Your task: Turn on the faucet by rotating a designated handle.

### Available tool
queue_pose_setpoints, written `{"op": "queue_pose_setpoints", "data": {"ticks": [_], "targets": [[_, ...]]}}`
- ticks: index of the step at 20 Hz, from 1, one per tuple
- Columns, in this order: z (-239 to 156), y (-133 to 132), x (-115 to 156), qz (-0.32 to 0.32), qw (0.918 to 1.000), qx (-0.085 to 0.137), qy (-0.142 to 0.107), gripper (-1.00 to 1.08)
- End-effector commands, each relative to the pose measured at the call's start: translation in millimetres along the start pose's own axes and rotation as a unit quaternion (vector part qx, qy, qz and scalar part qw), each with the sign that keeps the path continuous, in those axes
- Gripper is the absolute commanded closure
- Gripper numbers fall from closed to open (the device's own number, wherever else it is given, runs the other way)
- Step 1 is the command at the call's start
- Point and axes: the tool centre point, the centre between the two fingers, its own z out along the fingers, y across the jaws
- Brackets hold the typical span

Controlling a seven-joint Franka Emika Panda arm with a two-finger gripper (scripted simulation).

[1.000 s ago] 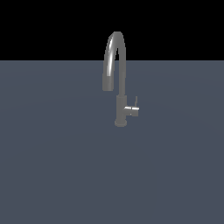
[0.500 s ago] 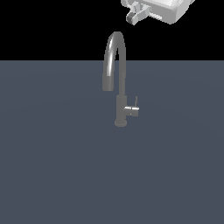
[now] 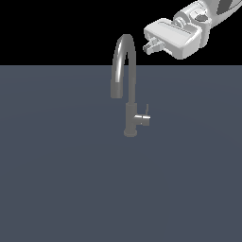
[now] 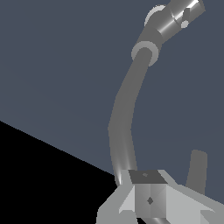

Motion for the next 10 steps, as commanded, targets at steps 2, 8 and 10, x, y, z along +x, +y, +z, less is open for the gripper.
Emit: {"op": "queue_pose_setpoints", "data": {"ticks": [2, 8, 10], "targets": [[2.0, 1.8, 31.6, 0.041, 0.9979, 0.041, -0.031, 1.08], [12.2, 10.9, 87.6, 0.115, 0.9832, 0.114, -0.086, 1.08], [17.6, 15.5, 106.1, 0.140, 0.9750, 0.138, -0.104, 1.08]]}}
